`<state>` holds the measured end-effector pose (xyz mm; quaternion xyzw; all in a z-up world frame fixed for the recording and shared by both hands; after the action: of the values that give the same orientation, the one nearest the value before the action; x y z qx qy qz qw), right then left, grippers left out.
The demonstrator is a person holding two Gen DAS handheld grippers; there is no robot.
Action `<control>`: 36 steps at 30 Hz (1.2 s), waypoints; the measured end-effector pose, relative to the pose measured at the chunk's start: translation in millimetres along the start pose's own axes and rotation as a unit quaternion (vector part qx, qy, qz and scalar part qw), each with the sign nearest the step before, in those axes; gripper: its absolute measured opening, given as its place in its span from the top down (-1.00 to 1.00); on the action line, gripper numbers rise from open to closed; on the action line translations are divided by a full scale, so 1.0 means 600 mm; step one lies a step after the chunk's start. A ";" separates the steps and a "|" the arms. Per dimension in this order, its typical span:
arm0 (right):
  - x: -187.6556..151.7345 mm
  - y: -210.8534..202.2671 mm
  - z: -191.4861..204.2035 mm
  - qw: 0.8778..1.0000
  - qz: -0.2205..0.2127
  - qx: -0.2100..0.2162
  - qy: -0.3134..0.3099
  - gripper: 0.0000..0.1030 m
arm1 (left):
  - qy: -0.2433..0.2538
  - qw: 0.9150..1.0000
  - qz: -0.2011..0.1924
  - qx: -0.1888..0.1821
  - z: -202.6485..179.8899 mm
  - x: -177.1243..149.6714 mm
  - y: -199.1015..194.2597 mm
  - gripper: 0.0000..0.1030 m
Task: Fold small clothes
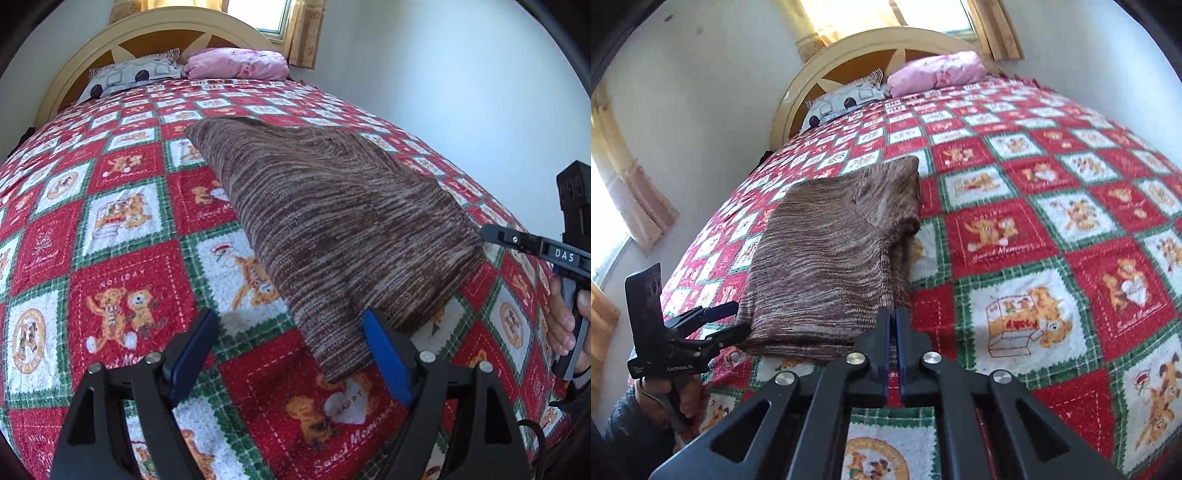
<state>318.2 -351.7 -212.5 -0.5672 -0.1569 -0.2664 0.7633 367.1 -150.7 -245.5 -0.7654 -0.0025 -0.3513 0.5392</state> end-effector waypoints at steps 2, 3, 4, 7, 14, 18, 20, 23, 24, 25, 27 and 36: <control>0.005 -0.011 0.008 1.000 -0.012 -0.013 -0.004 0.08 | -0.001 1.000 -0.001 -0.003 0.001 0.000 -0.001 -0.67; 0.011 -0.021 0.016 1.000 -0.025 -0.011 -0.006 -0.12 | -0.004 1.000 -0.002 -0.005 0.002 0.000 -0.002 -0.67; 0.018 -0.030 0.025 0.999 -0.041 -0.011 -0.010 -0.12 | -0.008 1.000 -0.004 -0.007 0.004 0.000 -0.004 -0.71; 0.043 -0.033 0.069 0.998 -0.054 -0.006 -0.042 -0.12 | -0.034 0.999 -0.020 -0.020 0.019 0.000 -0.016 -0.82; 0.025 0.085 0.172 0.990 0.055 -0.010 -0.126 -0.12 | -0.107 0.992 -0.040 -0.046 0.058 -0.001 -0.027 -0.92; -0.047 0.112 0.172 0.988 0.075 -0.044 -0.126 -0.13 | -0.108 0.992 -0.041 -0.048 0.058 0.001 -0.025 -0.92; -0.067 0.103 0.178 0.986 0.075 -0.058 -0.139 -0.13 | -0.110 0.992 -0.042 -0.052 0.059 -0.001 -0.027 -0.92; -0.082 0.094 0.184 0.983 0.083 -0.064 -0.149 -0.14 | -0.115 0.991 -0.045 -0.049 0.060 -0.001 -0.029 -0.92; -0.080 0.093 0.185 0.983 0.084 -0.062 -0.149 -0.14 | -0.118 0.991 -0.047 -0.041 0.062 -0.002 -0.031 -0.92; -0.074 0.090 0.186 0.985 0.081 -0.057 -0.145 -0.13 | -0.120 0.991 -0.048 -0.037 0.067 -0.001 -0.031 -0.92; -0.047 0.067 0.183 0.991 0.057 -0.036 -0.113 -0.13 | -0.125 0.990 -0.052 -0.030 0.072 -0.001 -0.033 -0.92; 0.005 0.110 0.219 0.988 0.041 -0.067 -0.134 -0.13 | -0.131 0.990 -0.050 -0.017 0.079 -0.001 -0.028 -0.92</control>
<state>367.5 -213.5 -222.3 -0.6535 -0.2164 -0.1662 0.7060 385.8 -104.3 -240.0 -0.8126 -0.1051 -0.2744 0.5033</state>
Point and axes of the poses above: each gripper's, at about its wrist camera, not at the fingertips, and y roughly the way its jaws point, z to its left, x to its top, the point moved 8 cm from there along y, roughly the way its jaws point, and after that the axes turned 9 degrees about z, right-handed, at the moved point
